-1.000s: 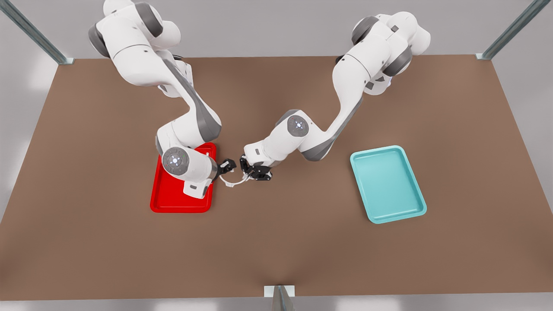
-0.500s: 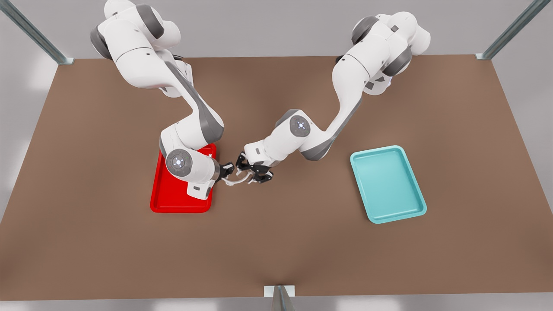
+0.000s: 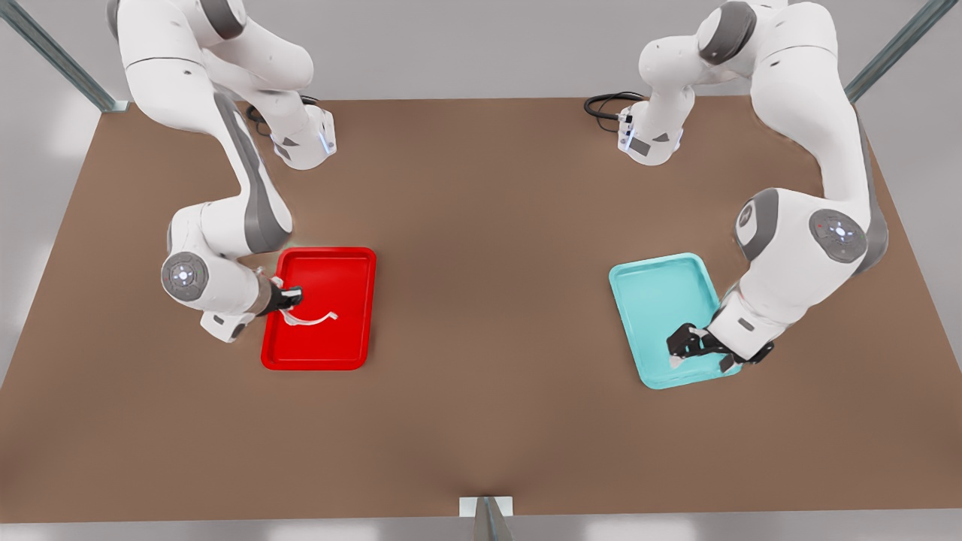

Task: Take the drainage pipe clamp from the left arm, pass it to the right arm, and place it in the plate on the right side

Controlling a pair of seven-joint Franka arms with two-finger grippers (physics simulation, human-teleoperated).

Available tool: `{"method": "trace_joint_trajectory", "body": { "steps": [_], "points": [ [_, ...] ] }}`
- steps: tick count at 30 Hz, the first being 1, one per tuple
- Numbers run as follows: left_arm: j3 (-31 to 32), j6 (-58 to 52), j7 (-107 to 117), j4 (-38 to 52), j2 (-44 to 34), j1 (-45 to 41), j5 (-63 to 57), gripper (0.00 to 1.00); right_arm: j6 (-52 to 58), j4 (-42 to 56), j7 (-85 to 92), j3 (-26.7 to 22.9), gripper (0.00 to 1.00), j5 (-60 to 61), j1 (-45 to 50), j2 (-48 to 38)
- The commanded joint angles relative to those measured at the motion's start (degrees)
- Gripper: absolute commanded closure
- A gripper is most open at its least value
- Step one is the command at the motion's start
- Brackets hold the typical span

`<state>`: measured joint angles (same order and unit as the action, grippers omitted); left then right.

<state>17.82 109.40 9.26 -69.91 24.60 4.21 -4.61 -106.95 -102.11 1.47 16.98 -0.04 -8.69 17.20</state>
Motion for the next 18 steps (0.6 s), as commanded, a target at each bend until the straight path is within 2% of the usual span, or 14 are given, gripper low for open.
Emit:
{"method": "trace_joint_trajectory", "body": {
  "steps": [1,2,3,8,10,17,18],
  "points": [
    [-4.08,-23.63,-2.13,-4.23,-8.05,0.46,-2.43,0.00,-4.41,-3.62,8.29,0.52,0.79,-1.19,-4.58,-0.59],
    [-14.10,-19.41,-7.92,-14.17,-16.49,-5.07,3.01,0.00,-4.58,-4.24,8.29,0.52,0.79,-1.19,-4.58,-0.59],
    [-15.53,-19.40,-9.69,-15.60,-17.48,-5.53,3.91,0.00,-5.28,-5.11,8.20,0.52,0.79,-1.19,-4.67,-0.59],
    [-15.36,-16.67,-7.94,-13.50,-11.77,-6.85,3.12,0.00,-10.73,-13.91,7.85,0.69,0.79,-1.19,-4.67,-1.29],
    [-15.36,-16.76,-5.74,-13.50,-11.68,-6.85,3.20,0.00,-18.20,-18.21,7.76,0.69,0.79,-1.19,-5.46,-0.94],
    [-15.36,-17.20,-5.65,-13.50,-11.33,-7.29,3.29,0.00,-22.86,-20.24,2.84,1.22,0.79,-1.01,-3.97,1.52],
    [-15.36,-17.20,-5.65,-13.50,-11.33,-7.37,3.29,0.00,-22.86,-20.15,2.84,1.22,0.39,-1.01,-3.96,1.52]
  ]
}}
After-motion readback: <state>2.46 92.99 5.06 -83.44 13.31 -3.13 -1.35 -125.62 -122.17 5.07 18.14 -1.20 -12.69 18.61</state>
